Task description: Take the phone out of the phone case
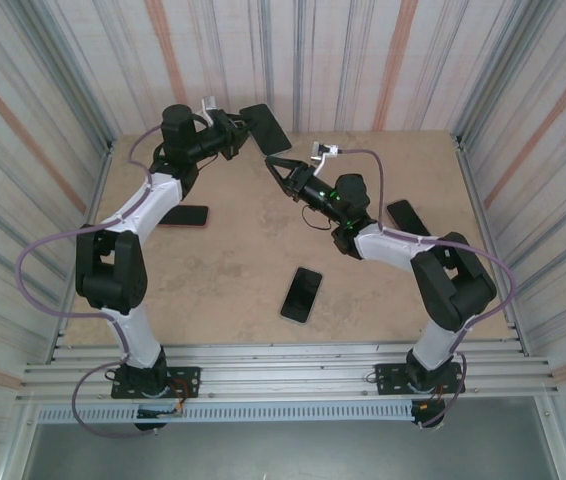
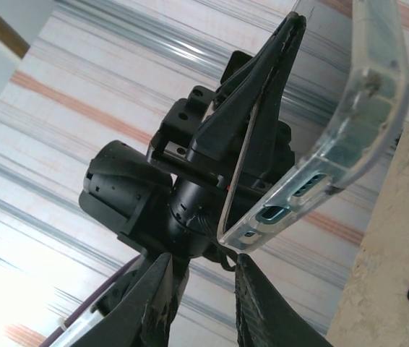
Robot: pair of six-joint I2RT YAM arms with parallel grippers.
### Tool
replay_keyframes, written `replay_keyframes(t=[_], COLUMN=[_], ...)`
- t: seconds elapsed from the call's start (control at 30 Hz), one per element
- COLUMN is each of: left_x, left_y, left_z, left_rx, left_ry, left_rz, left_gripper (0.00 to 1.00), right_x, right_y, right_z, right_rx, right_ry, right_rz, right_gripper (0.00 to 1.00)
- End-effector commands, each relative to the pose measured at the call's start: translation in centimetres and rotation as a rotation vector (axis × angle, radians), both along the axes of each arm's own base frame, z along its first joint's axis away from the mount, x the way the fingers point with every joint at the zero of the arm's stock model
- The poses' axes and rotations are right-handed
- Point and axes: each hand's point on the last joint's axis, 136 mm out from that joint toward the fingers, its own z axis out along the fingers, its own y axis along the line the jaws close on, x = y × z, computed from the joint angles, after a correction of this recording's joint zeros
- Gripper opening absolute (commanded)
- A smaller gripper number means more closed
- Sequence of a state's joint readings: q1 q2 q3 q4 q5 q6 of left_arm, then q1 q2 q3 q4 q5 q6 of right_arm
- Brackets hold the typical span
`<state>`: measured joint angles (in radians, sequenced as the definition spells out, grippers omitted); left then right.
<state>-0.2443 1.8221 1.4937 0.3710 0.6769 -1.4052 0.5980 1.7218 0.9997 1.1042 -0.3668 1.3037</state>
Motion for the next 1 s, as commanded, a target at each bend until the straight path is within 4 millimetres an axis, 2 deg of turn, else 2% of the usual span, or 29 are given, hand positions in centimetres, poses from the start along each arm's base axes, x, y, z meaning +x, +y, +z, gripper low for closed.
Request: replay_keyframes(t=[0.0, 0.3, 0.63, 0.97], left_x=[-1.5, -1.6, -1.9, -2.1], left_y=[-0.4, -0.8, -1.0, -1.0], left_z=[4.1, 4.1, 4.5, 4.8], left_rx=[-0.033, -0.033, -0.040, -0.030], left_ry=[-0.097, -0.101, -0.114, -0.125], left_rz=[-0.016, -0.029, -0.035, -0.029], left_gripper=[0.00, 0.00, 0.00, 0.00], right_x=[0.4, 1.2, 2.4, 3.0], right_y=[0.1, 0.5, 0.0, -0.5], right_z=[1.9, 1.6, 0.7, -0.4], right_rx=[0.026, 0.028, 0.041, 0.042], right_ry=[-0.068, -0.056, -0.003, 0.050], right_rz=[-0.009, -0.005, -0.017, -0.026], right_gripper=[0.26, 0.20, 0.16, 0.22])
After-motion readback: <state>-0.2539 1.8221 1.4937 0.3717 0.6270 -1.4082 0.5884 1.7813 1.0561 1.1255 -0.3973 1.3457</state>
